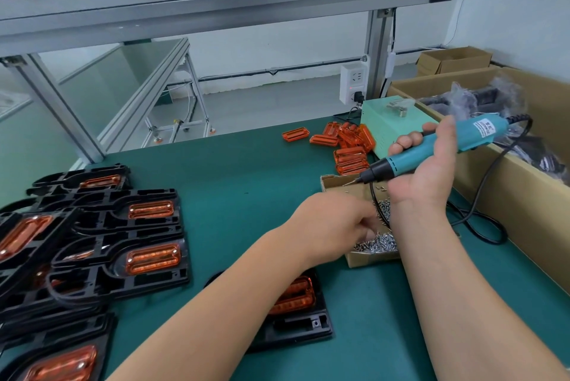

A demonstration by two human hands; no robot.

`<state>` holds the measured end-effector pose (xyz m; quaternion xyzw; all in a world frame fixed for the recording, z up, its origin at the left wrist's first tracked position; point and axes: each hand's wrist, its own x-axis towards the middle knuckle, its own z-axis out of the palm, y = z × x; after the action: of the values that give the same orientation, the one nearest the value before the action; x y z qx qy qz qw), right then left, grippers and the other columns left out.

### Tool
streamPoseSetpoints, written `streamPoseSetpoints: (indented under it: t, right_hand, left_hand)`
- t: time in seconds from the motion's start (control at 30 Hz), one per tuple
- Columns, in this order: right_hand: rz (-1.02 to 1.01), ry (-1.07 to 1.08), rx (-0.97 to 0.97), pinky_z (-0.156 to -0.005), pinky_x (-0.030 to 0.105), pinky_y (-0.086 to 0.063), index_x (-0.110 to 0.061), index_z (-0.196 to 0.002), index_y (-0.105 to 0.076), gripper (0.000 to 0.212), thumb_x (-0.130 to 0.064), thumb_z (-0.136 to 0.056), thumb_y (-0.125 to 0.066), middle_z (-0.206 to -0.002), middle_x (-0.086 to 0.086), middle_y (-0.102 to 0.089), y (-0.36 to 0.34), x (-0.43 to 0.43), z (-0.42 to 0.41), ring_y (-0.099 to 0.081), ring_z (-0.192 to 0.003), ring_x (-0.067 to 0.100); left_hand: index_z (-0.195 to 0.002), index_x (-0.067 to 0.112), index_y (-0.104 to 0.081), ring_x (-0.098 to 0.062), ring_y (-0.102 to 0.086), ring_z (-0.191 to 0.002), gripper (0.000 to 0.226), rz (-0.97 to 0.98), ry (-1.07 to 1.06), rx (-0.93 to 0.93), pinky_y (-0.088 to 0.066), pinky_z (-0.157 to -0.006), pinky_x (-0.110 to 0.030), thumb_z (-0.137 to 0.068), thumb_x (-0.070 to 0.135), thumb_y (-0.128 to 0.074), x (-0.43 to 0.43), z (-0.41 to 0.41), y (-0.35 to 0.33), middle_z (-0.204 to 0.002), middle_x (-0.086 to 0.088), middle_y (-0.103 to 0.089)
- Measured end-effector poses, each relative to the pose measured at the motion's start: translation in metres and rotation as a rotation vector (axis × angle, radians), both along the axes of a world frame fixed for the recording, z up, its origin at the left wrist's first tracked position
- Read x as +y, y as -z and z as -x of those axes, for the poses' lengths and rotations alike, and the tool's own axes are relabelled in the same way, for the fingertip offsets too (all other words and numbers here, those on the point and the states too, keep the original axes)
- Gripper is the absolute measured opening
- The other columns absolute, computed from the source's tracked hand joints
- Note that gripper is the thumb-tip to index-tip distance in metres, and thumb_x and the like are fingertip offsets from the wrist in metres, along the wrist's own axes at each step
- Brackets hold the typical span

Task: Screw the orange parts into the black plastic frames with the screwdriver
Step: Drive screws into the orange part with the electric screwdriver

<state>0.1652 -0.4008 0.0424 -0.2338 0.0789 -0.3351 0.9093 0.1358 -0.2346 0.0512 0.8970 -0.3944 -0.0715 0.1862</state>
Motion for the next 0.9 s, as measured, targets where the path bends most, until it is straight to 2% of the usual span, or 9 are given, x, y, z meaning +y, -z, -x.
streamPoseSetpoints:
  t: [0.1,0.17,0.23,0.3,0.43,0.57,0.67,0.73,0.9]
  right_hand:
    - [-0.001,-0.003,-0.009,-0.059,0.027,-0.05,-0.014,-0.099,-0.058,0.028,-0.04,-0.101,-0.07,-0.072,-0.001,-0.055,0.0,0.0,0.0,-0.056,-0.063,0.013]
    - [-0.004,-0.004,-0.016,-0.058,0.027,-0.05,-0.014,-0.098,-0.057,0.028,-0.039,-0.102,-0.07,-0.072,-0.001,-0.054,-0.001,0.0,0.0,-0.055,-0.062,0.014]
    - [-0.003,-0.006,-0.02,-0.058,0.027,-0.05,-0.014,-0.099,-0.057,0.028,-0.039,-0.102,-0.069,-0.072,-0.001,-0.054,-0.001,0.001,0.0,-0.055,-0.062,0.014]
    - [-0.001,-0.008,-0.023,-0.059,0.027,-0.05,-0.014,-0.099,-0.057,0.028,-0.038,-0.102,-0.07,-0.073,-0.001,-0.054,-0.002,0.002,0.0,-0.055,-0.063,0.013]
    - [-0.011,-0.04,-0.008,-0.061,0.027,-0.05,-0.014,-0.101,-0.057,0.028,-0.038,-0.1,-0.072,-0.075,-0.001,-0.054,-0.002,0.006,0.002,-0.055,-0.064,0.013]
    - [-0.007,-0.097,-0.02,-0.062,0.026,-0.049,-0.015,-0.101,-0.058,0.026,-0.038,-0.101,-0.07,-0.075,-0.002,-0.054,-0.004,0.016,0.005,-0.054,-0.064,0.013]
    - [0.035,-0.143,-0.056,-0.06,0.026,-0.049,-0.015,-0.099,-0.06,0.025,-0.039,-0.103,-0.067,-0.074,-0.002,-0.053,-0.009,0.027,0.008,-0.053,-0.063,0.012]
    - [0.072,-0.169,-0.073,-0.06,0.024,-0.048,-0.016,-0.097,-0.06,0.025,-0.039,-0.103,-0.066,-0.074,-0.002,-0.051,-0.011,0.034,0.011,-0.052,-0.063,0.011]
    - [0.109,-0.244,-0.101,-0.059,0.023,-0.046,-0.016,-0.098,-0.058,0.026,-0.04,-0.106,-0.061,-0.076,-0.002,-0.049,-0.017,0.049,0.019,-0.049,-0.064,0.01]
  left_hand:
    - [-0.098,0.028,-0.075,-0.01,-0.061,-0.091,0.006,0.081,-0.02,0.028,-0.05,-0.079,-0.031,-0.094,0.027,-0.072,0.004,0.002,-0.001,-0.093,0.011,-0.072]
    - [-0.096,0.027,-0.076,-0.008,-0.06,-0.082,0.007,0.218,-0.072,0.117,-0.053,-0.079,-0.032,-0.093,0.022,-0.072,0.01,0.005,-0.002,-0.083,0.012,-0.068]
    - [-0.095,0.023,-0.076,-0.008,-0.063,-0.079,0.005,0.403,-0.13,0.259,-0.056,-0.082,-0.033,-0.093,0.019,-0.073,0.019,0.006,-0.006,-0.084,0.006,-0.071]
    - [-0.094,0.022,-0.076,-0.006,-0.062,-0.076,0.005,0.611,-0.19,0.475,-0.057,-0.076,-0.027,-0.095,0.018,-0.073,0.033,0.007,-0.009,-0.084,0.002,-0.072]
    - [-0.094,0.019,-0.077,-0.011,-0.057,-0.072,0.004,1.03,-0.289,1.114,-0.054,-0.06,-0.023,-0.092,0.016,-0.076,0.07,0.013,-0.011,-0.085,-0.001,-0.064]
    - [-0.098,0.014,-0.07,-0.013,-0.056,-0.078,0.01,1.248,-0.33,1.44,-0.054,-0.059,-0.02,-0.089,0.017,-0.073,0.098,0.019,-0.005,-0.091,-0.004,-0.062]
    - [-0.099,0.01,-0.068,-0.017,-0.056,-0.081,0.008,1.362,-0.31,1.584,-0.055,-0.061,-0.022,-0.091,0.013,-0.069,0.108,0.027,-0.001,-0.095,-0.007,-0.061]
    - [-0.099,0.008,-0.064,-0.018,-0.057,-0.082,0.007,1.391,-0.292,1.633,-0.051,-0.057,-0.022,-0.092,0.01,-0.067,0.111,0.03,0.001,-0.098,-0.009,-0.062]
    - [-0.098,0.009,-0.058,-0.013,-0.051,-0.076,0.009,1.356,-0.284,1.567,-0.042,-0.05,-0.017,-0.095,0.004,-0.065,0.115,0.032,-0.001,-0.099,-0.009,-0.061]
